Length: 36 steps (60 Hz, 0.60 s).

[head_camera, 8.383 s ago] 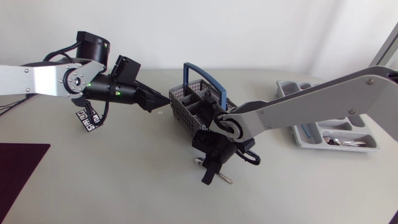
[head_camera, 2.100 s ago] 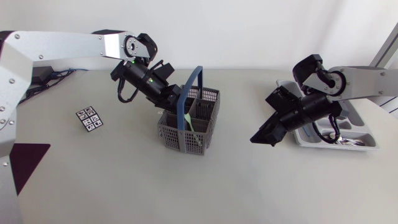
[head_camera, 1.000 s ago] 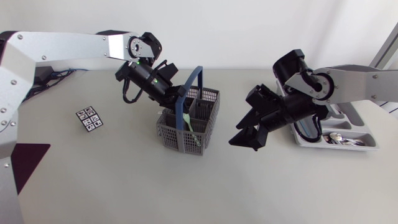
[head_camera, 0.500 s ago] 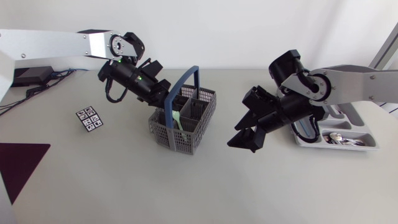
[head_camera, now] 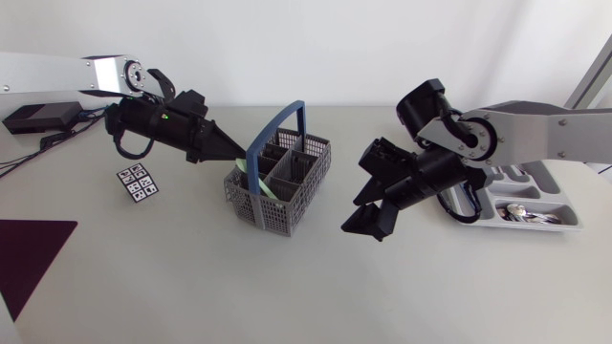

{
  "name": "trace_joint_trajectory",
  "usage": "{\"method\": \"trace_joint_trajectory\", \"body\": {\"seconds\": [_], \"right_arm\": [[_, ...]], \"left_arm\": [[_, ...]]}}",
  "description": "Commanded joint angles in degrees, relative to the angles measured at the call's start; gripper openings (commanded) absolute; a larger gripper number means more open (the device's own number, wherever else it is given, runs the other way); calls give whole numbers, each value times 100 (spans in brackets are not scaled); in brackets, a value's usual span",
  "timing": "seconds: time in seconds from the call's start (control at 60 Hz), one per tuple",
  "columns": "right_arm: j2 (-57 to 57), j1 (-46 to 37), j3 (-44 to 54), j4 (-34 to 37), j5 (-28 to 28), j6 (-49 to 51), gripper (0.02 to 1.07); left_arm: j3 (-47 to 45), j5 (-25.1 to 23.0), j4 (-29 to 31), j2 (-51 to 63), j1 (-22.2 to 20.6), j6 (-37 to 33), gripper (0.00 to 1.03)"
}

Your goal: Transfer all utensils from the basket to the drawer tray.

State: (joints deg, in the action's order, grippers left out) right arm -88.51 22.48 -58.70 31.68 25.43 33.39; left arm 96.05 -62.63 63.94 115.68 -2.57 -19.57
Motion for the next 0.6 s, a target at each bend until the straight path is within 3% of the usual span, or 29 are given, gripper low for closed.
{"method": "trace_joint_trajectory", "body": {"seconds": [0.0, 0.133, 0.433, 0.533, 0.583], "right_arm": [[-79, 81, -124, 84, -56, -148, 92], [-131, 169, -168, 128, -108, -157, 92], [-202, 257, -239, 128, -161, -192, 92], [-175, 239, -230, 128, -161, -166, 92], [-149, 222, -221, 119, -161, -139, 92]], "left_arm": [[186, -197, 294, 78, 230, -337, 3], [467, -689, 1120, 87, 644, -987, 3], [1619, -856, 2861, 157, 1478, -2244, 3], [2014, -856, 3924, 166, 1628, -3158, 3], [2014, -847, 3986, 95, 1645, -3202, 3]]}}
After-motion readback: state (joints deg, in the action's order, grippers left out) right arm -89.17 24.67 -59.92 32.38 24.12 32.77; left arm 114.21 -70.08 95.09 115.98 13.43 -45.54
